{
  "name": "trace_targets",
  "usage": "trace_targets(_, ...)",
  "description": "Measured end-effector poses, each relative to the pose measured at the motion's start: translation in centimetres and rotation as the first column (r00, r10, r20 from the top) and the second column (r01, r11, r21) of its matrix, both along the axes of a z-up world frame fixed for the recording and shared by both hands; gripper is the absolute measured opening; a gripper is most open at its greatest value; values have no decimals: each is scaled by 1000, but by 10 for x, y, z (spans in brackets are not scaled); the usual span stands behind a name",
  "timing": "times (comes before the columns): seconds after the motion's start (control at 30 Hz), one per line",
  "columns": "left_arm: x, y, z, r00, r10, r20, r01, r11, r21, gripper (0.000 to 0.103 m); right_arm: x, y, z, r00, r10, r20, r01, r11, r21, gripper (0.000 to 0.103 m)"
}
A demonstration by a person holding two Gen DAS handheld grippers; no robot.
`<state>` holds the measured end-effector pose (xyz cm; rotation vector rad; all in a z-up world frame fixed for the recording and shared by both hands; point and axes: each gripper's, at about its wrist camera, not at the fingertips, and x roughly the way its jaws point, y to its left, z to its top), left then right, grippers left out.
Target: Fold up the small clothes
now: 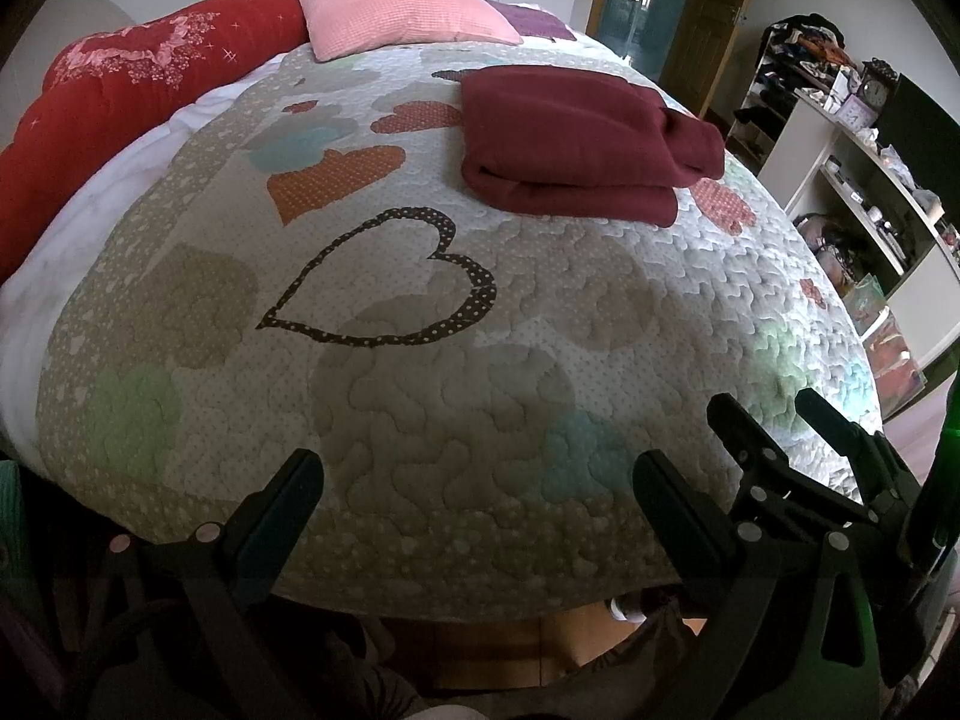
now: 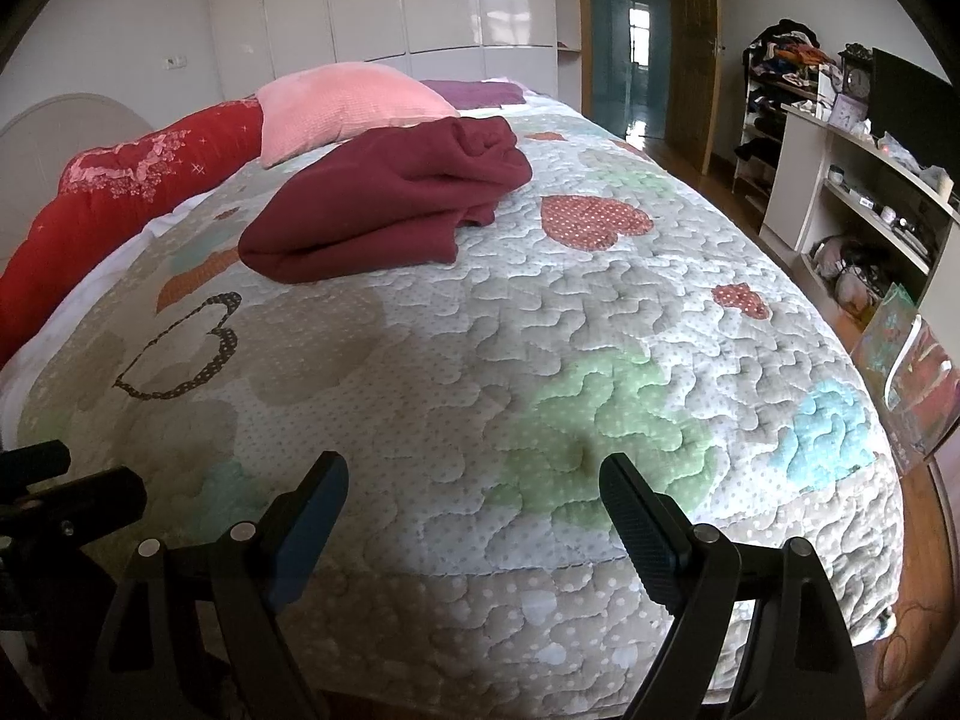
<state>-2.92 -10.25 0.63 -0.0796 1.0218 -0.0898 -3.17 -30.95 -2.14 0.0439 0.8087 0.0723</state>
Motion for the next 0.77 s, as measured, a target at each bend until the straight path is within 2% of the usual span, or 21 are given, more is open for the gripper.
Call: trace_targets(0.77,-1,6,2,1000,12,2,-12,1000,-23,103,-1,11,-1,1000,30,-2,-30,999,-12,89)
